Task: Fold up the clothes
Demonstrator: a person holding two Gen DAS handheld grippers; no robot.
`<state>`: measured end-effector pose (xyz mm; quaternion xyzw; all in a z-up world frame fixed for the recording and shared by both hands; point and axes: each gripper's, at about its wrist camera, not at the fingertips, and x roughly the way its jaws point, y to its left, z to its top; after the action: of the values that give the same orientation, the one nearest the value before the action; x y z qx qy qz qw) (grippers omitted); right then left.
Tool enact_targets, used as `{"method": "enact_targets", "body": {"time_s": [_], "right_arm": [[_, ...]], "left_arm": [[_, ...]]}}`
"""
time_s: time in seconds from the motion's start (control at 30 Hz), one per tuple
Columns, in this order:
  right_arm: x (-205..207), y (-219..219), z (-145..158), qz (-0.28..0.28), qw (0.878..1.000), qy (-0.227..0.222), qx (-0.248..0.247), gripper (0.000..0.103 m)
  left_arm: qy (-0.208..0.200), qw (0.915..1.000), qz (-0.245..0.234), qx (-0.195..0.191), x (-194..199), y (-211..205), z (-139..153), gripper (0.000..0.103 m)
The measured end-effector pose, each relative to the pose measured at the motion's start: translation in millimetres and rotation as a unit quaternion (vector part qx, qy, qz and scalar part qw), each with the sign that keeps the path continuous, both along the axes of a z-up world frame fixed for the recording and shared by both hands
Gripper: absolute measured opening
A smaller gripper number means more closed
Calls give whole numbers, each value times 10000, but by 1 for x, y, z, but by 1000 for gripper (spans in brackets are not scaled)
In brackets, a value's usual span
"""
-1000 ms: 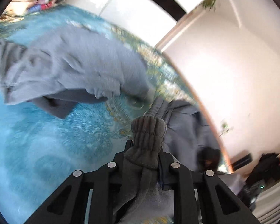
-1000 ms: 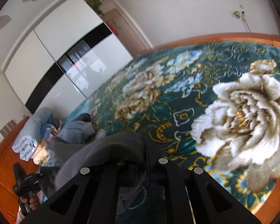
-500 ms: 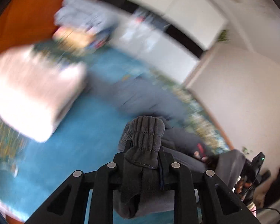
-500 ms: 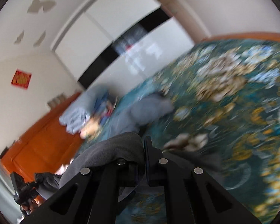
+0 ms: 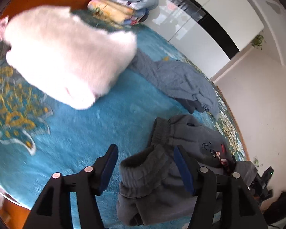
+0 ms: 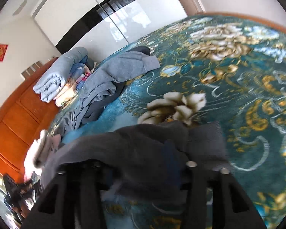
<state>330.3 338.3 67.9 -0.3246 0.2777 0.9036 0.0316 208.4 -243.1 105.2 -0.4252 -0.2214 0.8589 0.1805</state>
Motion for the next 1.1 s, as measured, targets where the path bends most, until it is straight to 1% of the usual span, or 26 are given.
{"method": "enact_targets", "body": {"time_s": [0.03, 0.07, 0.1, 0.17, 0.23, 0.27, 0.3, 0.33, 0.4, 0.43, 0.5, 0.53, 0.57, 0.6, 0.67, 0.73, 0.83, 0.87, 0.9, 0.93, 0.97, 1.1], "right_arm": [[6, 0, 5, 3, 10000, -1, 49, 57], [10, 0, 11, 0, 9999, -31, 113, 60], [17, -3, 18, 34, 9997, -63, 241, 60], [29, -17, 32, 158, 9979, -58, 624, 62], [37, -31, 39, 220, 9936, -152, 1099, 65], [39, -33, 38, 250, 9914, -244, 1261, 65], [41, -32, 36, 309, 9902, -348, 1319, 65], [43, -28, 34, 327, 9906, -405, 1262, 65], [49, -15, 25, 336, 9941, -483, 916, 65], [54, -9, 21, 393, 9958, -481, 671, 65], [60, -4, 14, 562, 9966, -472, 363, 66], [63, -2, 10, 640, 9962, -508, 312, 67], [65, -1, 7, 690, 9953, -572, 365, 71], [67, -1, 4, 737, 9944, -630, 409, 73], [68, 2, 0, 818, 9932, -719, 405, 73], [67, 6, -4, 780, 9933, -767, 385, 73], [56, 11, -10, 691, 9935, -845, 331, 74], [51, 12, -12, 676, 9934, -862, 339, 74], [45, 12, -12, 663, 9937, -841, 336, 74], [39, 13, -11, 651, 9940, -811, 328, 74], [36, 14, -9, 640, 9947, -742, 297, 74], [15, 20, 9, 667, 9972, -303, 129, 74]], "left_arm": [[30, 10000, -11, -63, -2, 1, 4, 73], [56, 9999, -40, -157, -7, 6, 11, 75], [66, 9997, -89, -229, -13, 13, 15, 78], [-20, 9993, -265, -281, -35, 33, 13, 79], [-306, 9981, -347, -404, -60, 53, 3, 79], [-508, 9969, -452, -392, -73, 64, -6, 79], [-710, 9952, -558, -379, -86, 75, -15, 79], [-886, 9932, -667, -354, -97, 85, -24, 79], [-1107, 9898, -864, -237, -109, 97, -38, 79], [-1191, 9891, -854, -167, -113, 100, -43, 79], [-1358, 9872, -836, -25, -119, 106, -55, 79], [-1441, 9861, -826, 46, -122, 109, -61, 79], [-1525, 9849, -816, 116, -125, 112, -67, 79], [-1608, 9835, -806, 187, -128, 115, -72, 79], [-1747, 9808, -799, 336, -134, 121, -82, 78], [-1716, 9803, -839, 500, -133, 124, -83, 77], [-1538, 9845, -691, 476, -134, 123, -74, 76], [-1478, 9858, -642, 469, -135, 123, -71, 74], [-1418, 9870, -592, 461, -135, 123, -69, 63], [-1358, 9882, -543, 453, -136, 123, -66, 46], [-1298, 9893, -494, 445, -136, 122, -63, 31], [-1057, 9931, -296, 413, -138, 121, -51, 24]]}}
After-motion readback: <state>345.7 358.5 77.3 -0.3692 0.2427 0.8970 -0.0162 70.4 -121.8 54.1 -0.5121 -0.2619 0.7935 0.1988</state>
